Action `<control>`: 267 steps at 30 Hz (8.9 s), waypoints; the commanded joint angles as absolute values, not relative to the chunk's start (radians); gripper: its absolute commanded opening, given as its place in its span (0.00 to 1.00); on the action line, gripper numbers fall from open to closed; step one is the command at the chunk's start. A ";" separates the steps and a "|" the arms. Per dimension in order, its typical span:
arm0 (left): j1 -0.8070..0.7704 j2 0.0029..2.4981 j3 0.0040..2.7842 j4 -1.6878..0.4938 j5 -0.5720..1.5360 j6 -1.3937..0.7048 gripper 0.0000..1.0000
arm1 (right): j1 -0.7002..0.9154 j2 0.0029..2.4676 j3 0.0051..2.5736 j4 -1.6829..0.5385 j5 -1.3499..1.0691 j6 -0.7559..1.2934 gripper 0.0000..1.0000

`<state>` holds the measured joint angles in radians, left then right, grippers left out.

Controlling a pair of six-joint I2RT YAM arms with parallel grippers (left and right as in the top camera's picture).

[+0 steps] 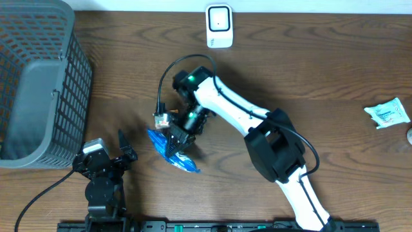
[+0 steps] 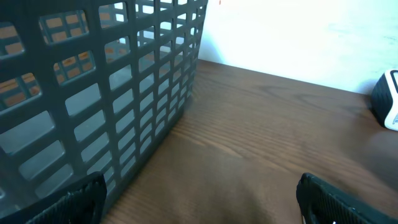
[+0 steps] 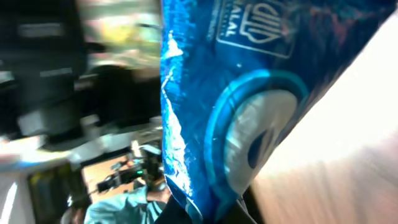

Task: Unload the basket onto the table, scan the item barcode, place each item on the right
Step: 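Lift the Oreo pack with the right gripper off the table, then hold the Oreo pack up at the white scanner, then swing the right arm to the right side and drop the Oreo pack, then reach the right gripper over the orange snack box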

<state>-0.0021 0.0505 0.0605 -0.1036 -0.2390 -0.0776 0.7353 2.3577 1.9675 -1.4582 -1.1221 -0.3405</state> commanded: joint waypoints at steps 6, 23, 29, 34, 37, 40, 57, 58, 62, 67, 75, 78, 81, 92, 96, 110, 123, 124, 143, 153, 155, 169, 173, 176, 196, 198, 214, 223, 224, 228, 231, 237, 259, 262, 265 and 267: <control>-0.006 0.050 0.032 -0.113 -0.247 -0.072 0.98 | 0.694 2.321 1.927 -1.449 -1.561 -0.681 0.01; -0.006 0.050 0.032 -0.113 -0.247 -0.072 0.98 | 0.651 2.321 1.927 -1.452 -1.561 -0.487 0.01; -0.006 0.050 0.032 -0.113 -0.247 -0.072 0.98 | 0.626 2.320 1.928 -1.452 -1.561 -0.487 0.01; -0.006 0.050 0.032 -0.113 -0.247 -0.072 0.98 | 0.597 2.317 1.948 -1.372 -1.530 -0.479 0.02; -0.006 0.050 0.032 -0.113 -0.247 -0.072 0.98 | 0.575 2.317 1.987 -1.217 -1.386 -0.261 0.02; -0.006 0.050 0.032 -0.113 -0.247 -0.072 0.98 | 0.557 2.317 2.034 -1.040 -1.095 0.053 0.01; -0.006 0.050 0.032 -0.113 -0.247 -0.072 0.98 | 0.522 2.321 2.209 -0.534 -0.139 -0.049 0.01; -0.006 0.050 0.032 -0.113 -0.247 -0.072 0.98 | 0.519 2.326 2.209 -0.497 -0.089 -0.056 0.01; -0.006 0.050 0.032 -0.113 -0.247 -0.072 0.98 | 0.508 2.349 2.209 -0.358 0.035 -0.112 0.01; -0.006 0.050 0.032 -0.113 -0.247 -0.072 0.98 | 0.478 2.407 2.209 -0.193 0.107 -0.133 0.01; -0.006 0.050 0.032 -0.113 -0.247 -0.072 0.98 | 0.451 2.527 2.209 -0.027 0.227 -0.187 0.01; -0.006 0.050 0.032 -0.113 -0.247 -0.072 0.98 | 0.451 2.576 2.210 0.041 0.276 -0.209 0.01; -0.006 0.050 0.032 -0.113 -0.247 -0.072 0.98 | 0.451 2.605 2.210 0.102 0.301 -0.223 0.01; -0.006 0.050 0.032 -0.113 -0.247 -0.072 0.98 | 0.451 2.612 2.233 0.104 0.393 -0.241 0.01; -0.006 0.050 0.032 -0.113 -0.247 -0.072 0.98 | 0.451 2.608 2.345 -0.144 0.533 -0.241 0.01; -0.006 0.050 0.032 -0.113 -0.247 -0.072 0.98 | 0.300 2.575 2.687 -1.385 0.818 0.301 0.01; -0.006 0.050 0.032 -0.113 -0.247 -0.072 0.98 | -0.158 2.575 2.594 -1.457 0.608 0.429 0.01; -0.006 0.050 0.032 -0.113 -0.247 -0.072 0.98 | -0.184 2.575 2.584 -1.447 0.590 0.429 0.01; -0.006 0.050 0.032 -0.113 -0.247 -0.072 0.98 | -0.362 2.515 2.615 -1.464 0.293 0.403 0.99; -0.006 0.050 0.032 -0.113 -0.247 -0.072 0.98 | -0.132 2.335 2.699 -1.623 -0.196 0.381 0.99; -0.006 0.050 0.032 -0.113 -0.248 -0.072 0.98 | -0.049 2.339 2.692 -1.636 -0.314 0.302 0.99; -0.006 0.050 0.032 -0.113 -0.247 -0.072 0.98 | 0.536 2.348 2.367 -1.354 -0.368 0.157 0.19; -0.006 0.050 0.032 -0.113 -0.247 -0.072 0.98 | 0.659 2.348 2.247 -1.130 -0.240 0.239 0.01; -0.006 0.050 0.032 -0.113 -0.247 -0.072 0.98 | 0.730 2.348 2.163 -0.979 -0.131 0.266 0.01; -0.006 0.050 0.032 -0.113 -0.247 -0.072 0.98 | 0.855 2.357 1.916 -0.593 -0.076 0.284 0.03; -0.006 0.050 0.032 -0.113 -0.247 -0.072 0.98 | 0.855 2.357 1.916 -0.598 -0.077 0.284 0.03; -0.006 0.050 0.032 -0.113 -0.247 -0.072 0.98 | 0.928 2.357 1.916 -0.856 -0.140 0.040 0.01; -0.006 0.050 0.032 -0.113 -0.247 -0.072 0.98 | 0.935 2.357 1.916 -1.080 0.156 -0.065 0.01; -0.006 0.050 0.032 -0.113 -0.247 -0.072 0.98 | 0.935 2.356 1.916 -1.103 0.216 -0.065 0.01; -0.006 0.050 0.032 -0.113 -0.247 -0.072 0.98 | 0.935 2.346 1.917 -1.168 0.347 -0.045 0.01; -0.006 0.050 0.032 -0.113 -0.247 -0.072 0.98 | 0.938 2.313 1.917 -1.173 0.316 -0.018 0.01; -0.006 0.050 0.032 -0.113 -0.247 -0.072 0.98 | 0.941 2.220 1.918 -1.083 0.224 -0.004 0.24; -0.006 0.050 0.032 -0.113 -0.247 -0.072 0.98 | 0.920 2.331 1.916 -0.861 0.177 0.187 0.01; -0.006 0.050 0.032 -0.113 -0.247 -0.072 0.98 | 0.920 2.331 1.916 -0.883 0.174 0.187 0.01; -0.006 0.050 0.032 -0.113 -0.247 -0.072 0.98 | 0.920 2.330 1.916 -0.925 0.154 0.186 0.01; -0.006 0.050 0.032 -0.113 -0.247 -0.072 0.98 | 0.921 2.330 1.916 -0.968 0.125 0.186 0.01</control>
<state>-0.0021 0.0505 0.0605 -0.1036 -0.2390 -0.0776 0.9222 2.3333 1.9141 -0.9390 0.1638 0.1730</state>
